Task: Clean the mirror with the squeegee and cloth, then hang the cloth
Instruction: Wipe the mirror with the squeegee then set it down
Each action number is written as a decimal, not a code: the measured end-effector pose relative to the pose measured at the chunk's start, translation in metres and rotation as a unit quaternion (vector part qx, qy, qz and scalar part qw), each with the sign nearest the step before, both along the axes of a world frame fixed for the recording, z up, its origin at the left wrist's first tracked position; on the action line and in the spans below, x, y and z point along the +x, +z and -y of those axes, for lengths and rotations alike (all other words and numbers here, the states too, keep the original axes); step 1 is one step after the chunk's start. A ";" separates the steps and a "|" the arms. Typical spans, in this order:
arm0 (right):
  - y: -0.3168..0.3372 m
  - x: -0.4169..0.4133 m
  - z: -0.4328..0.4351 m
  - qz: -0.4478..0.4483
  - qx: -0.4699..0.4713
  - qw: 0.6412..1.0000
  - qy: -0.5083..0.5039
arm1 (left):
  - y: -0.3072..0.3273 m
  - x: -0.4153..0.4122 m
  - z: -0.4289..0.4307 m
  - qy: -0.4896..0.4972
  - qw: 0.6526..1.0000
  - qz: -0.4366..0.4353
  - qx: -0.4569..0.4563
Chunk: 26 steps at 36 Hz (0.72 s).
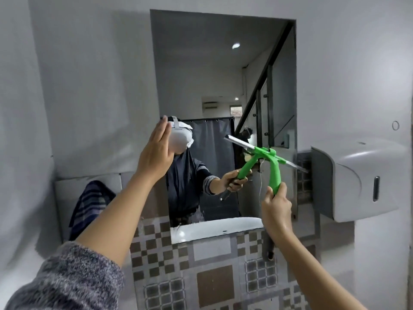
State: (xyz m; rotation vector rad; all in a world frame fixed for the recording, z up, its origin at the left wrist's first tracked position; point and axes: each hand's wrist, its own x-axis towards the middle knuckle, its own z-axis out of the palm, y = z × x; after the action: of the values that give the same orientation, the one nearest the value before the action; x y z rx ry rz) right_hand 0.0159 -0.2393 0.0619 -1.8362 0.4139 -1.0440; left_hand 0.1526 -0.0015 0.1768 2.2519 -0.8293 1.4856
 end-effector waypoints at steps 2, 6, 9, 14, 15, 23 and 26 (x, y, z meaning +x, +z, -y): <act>0.000 0.015 -0.030 0.026 0.044 0.999 0.015 | 0.009 0.012 -0.020 0.013 1.000 0.009 0.012; 0.011 0.020 -0.048 0.072 0.126 0.989 0.034 | 0.025 0.008 -0.013 0.007 0.999 0.029 0.041; 0.019 0.021 -0.052 0.097 0.165 0.981 0.039 | 0.032 0.002 -0.004 -0.009 0.997 0.048 0.061; 0.022 0.023 -0.068 0.127 0.163 0.977 0.047 | 0.035 -0.001 0.000 -0.016 0.997 0.046 0.060; 0.021 0.023 -0.071 0.127 0.152 0.979 0.044 | 0.035 -0.003 0.002 -0.021 0.997 0.045 0.058; 0.004 0.035 -0.111 0.103 0.078 0.990 0.054 | 0.029 -0.001 -0.009 -0.044 0.997 0.040 0.057; -0.002 0.034 -0.114 0.097 0.064 0.992 0.049 | 0.031 -0.001 -0.009 -0.049 0.996 0.045 0.062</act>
State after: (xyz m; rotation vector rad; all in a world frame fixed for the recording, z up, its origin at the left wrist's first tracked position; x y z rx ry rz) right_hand 0.0503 -0.1250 0.0602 -1.6085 0.2647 -1.0913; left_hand 0.1520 0.0076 0.2076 2.2087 -1.0723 1.5382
